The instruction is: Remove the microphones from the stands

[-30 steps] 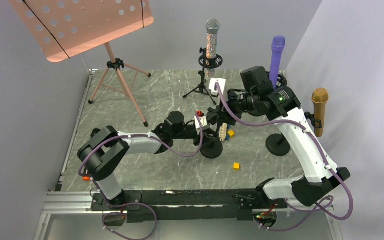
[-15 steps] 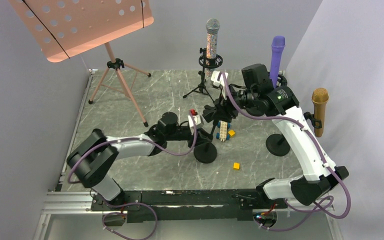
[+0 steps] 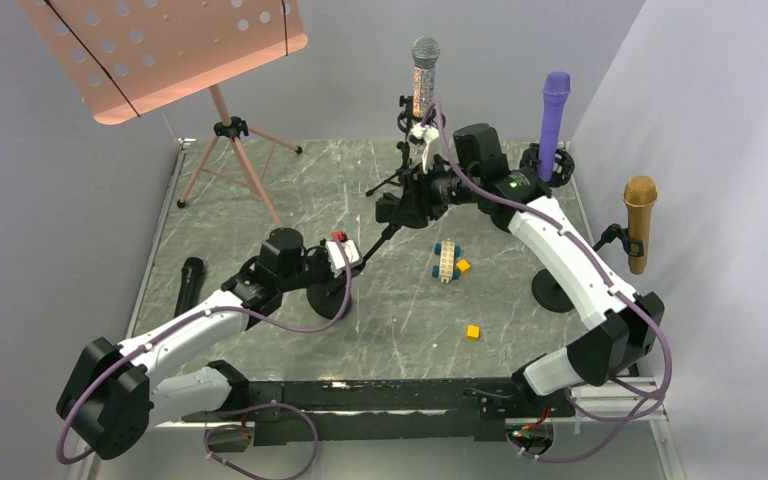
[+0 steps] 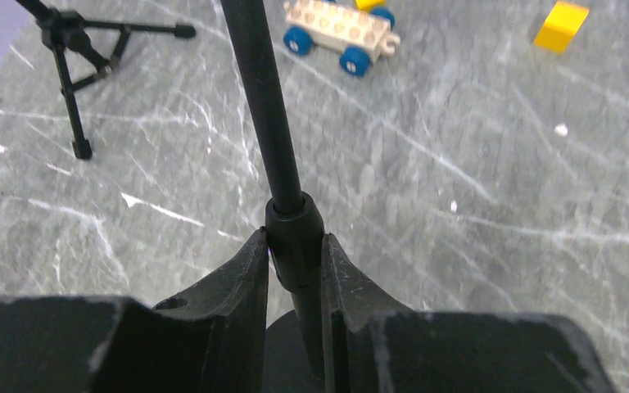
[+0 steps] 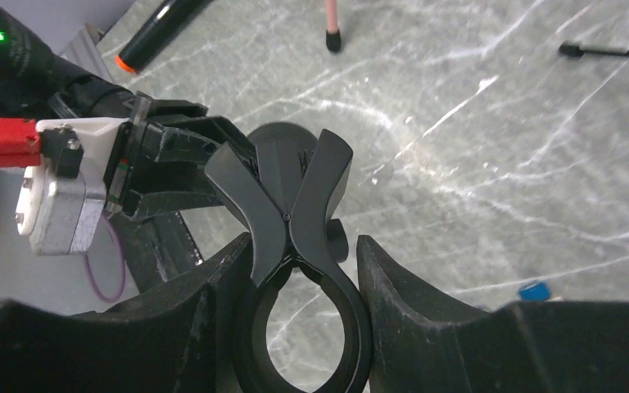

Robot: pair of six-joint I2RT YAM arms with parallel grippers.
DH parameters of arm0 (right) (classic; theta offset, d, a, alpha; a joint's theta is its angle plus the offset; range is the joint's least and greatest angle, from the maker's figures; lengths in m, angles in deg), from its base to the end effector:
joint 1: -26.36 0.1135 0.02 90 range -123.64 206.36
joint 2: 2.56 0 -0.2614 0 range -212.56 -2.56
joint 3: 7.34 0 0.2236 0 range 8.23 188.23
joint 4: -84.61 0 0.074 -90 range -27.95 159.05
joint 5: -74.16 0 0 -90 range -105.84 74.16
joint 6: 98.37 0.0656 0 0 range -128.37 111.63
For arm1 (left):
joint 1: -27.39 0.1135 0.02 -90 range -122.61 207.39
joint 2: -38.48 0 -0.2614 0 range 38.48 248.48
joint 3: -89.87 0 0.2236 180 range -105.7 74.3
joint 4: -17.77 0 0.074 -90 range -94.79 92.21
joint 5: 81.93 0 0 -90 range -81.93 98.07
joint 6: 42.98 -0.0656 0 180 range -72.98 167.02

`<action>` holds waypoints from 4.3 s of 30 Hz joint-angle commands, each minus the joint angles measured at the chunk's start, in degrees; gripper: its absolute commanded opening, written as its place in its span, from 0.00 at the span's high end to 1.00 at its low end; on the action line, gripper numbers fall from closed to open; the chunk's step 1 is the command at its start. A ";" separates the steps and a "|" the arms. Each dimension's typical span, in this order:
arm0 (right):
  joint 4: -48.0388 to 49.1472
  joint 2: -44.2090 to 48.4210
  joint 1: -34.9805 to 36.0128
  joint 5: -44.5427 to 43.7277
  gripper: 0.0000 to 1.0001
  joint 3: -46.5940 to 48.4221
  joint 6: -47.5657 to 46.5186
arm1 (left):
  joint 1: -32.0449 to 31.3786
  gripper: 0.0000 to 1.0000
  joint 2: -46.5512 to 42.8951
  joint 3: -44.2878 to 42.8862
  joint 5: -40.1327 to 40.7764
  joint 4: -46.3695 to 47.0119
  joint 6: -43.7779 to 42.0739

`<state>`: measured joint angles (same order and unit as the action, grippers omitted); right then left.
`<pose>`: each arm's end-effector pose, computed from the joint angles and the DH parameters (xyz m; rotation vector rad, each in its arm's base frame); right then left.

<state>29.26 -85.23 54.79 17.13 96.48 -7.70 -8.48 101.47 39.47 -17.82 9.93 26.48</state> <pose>0.2485 0.1751 0.3809 -0.8518 2.0278 0.9114 0.1811 -0.1663 0.2512 1.1737 1.5421 -0.6133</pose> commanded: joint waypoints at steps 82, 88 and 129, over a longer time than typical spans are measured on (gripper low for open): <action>-7.42 -9.66 -7.70 15.06 1.00 1.90 13.18 | -13.91 1.00 2.73 -0.66 38.50 6.08 2.65; -5.36 -7.93 -7.76 16.64 1.00 -0.21 6.17 | -9.10 0.36 0.10 -2.81 20.97 -2.55 3.08; 8.67 1.00 -8.78 6.93 1.00 -11.03 15.63 | -7.17 1.00 -3.60 -3.75 32.24 4.01 -2.06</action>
<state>30.35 -83.86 50.28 29.41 87.65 -7.35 -8.68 99.21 33.06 -15.11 -6.61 22.44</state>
